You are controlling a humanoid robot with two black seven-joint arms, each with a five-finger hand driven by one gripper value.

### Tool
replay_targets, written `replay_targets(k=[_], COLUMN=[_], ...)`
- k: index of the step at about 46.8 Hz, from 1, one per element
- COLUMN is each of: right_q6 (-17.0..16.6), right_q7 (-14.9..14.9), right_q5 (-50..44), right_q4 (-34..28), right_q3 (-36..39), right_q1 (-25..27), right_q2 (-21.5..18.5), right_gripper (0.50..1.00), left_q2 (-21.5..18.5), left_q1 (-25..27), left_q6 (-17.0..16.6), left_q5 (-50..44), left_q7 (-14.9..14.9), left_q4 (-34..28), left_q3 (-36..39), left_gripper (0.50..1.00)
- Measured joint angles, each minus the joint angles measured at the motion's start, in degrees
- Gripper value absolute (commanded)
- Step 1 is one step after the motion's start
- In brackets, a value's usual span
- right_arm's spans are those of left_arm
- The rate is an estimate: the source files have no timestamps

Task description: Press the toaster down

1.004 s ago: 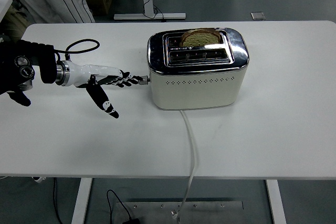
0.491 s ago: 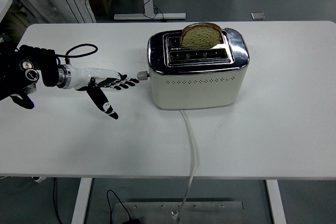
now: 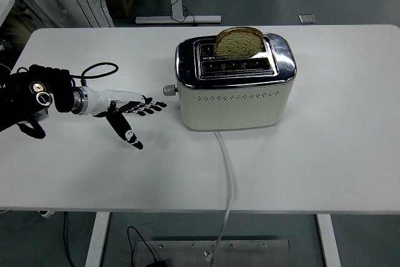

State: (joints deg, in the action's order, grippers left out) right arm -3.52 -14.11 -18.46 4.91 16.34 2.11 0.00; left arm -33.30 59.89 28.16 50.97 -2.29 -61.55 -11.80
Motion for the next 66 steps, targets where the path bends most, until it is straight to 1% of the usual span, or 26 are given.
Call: replay_targets(k=[4, 13, 17, 22, 31, 40, 48, 54, 57, 61, 63, 66], right_q6=[0.0, 0.0, 0.0, 0.0, 0.0, 0.0, 0.0, 0.0, 0.0, 0.0, 0.0, 0.0], right_q7=[-0.01, -0.03, -0.04, -0.04, -0.03, -0.02, -0.01, 0.0, 0.0, 0.0, 0.0, 0.01], right_q5=[0.0, 0.0, 0.0, 0.0, 0.0, 0.0, -0.01, -0.08, -0.09, -0.09, -0.09, -0.09], right_q4=[-0.01, 0.0, 0.01, 0.01, 0.0, 0.01, 0.0, 0.0, 0.01, 0.01, 0.01, 0.01], right_q3=[0.01, 0.07, 0.07, 0.06, 0.03, 0.04, 0.08, 0.09, 0.09, 0.09, 0.09, 0.09], right_q1=[0.0, 0.01, 0.0, 0.0, 0.0, 0.0, 0.01, 0.01, 0.01, 0.0, 0.01, 0.0], right_q2=[0.0, 0.0, 0.0, 0.0, 0.0, 0.0, 0.0, 0.0, 0.0, 0.0, 0.0, 0.0], right_gripper=[0.998, 0.998, 0.998, 0.998, 0.998, 0.998, 0.998, 0.998, 0.998, 0.998, 0.998, 0.998], left_q2=[-1.1, -5.98, -7.93, -9.2, -9.42, -9.43, -9.34, -9.11, -8.94, -8.48, -8.34, -8.2], left_q1=[0.4, 2.72, 4.27, 7.16, 13.31, 16.68, 16.98, 16.65, 16.49, 16.12, 15.7, 15.33], left_q6=[-0.03, 0.31, 0.61, 0.8, 1.33, 0.95, 0.29, -0.72, -1.72, -2.05, -2.06, -2.13], left_q5=[-0.66, -3.06, -4.84, -7.29, -13.4, -18.78, -22.95, -28.87, -32.25, -36.77, -38.68, -41.84], left_q7=[0.0, 0.01, 0.0, 0.0, 0.01, 0.01, 0.07, 0.64, 0.83, 1.08, 1.69, 3.42], left_q4=[-0.22, -1.05, -1.2, -1.22, -1.17, -1.06, -0.59, 0.33, 1.43, 3.34, 4.43, 6.03], left_q3=[-0.11, -0.25, -0.25, -0.26, -0.42, -0.46, -0.82, -1.0, -1.04, -1.11, -1.13, -1.14], left_gripper=[1.0, 1.0, 1.0, 1.0, 1.0, 1.0, 1.0, 1.0, 1.0, 1.0, 1.0, 1.0])
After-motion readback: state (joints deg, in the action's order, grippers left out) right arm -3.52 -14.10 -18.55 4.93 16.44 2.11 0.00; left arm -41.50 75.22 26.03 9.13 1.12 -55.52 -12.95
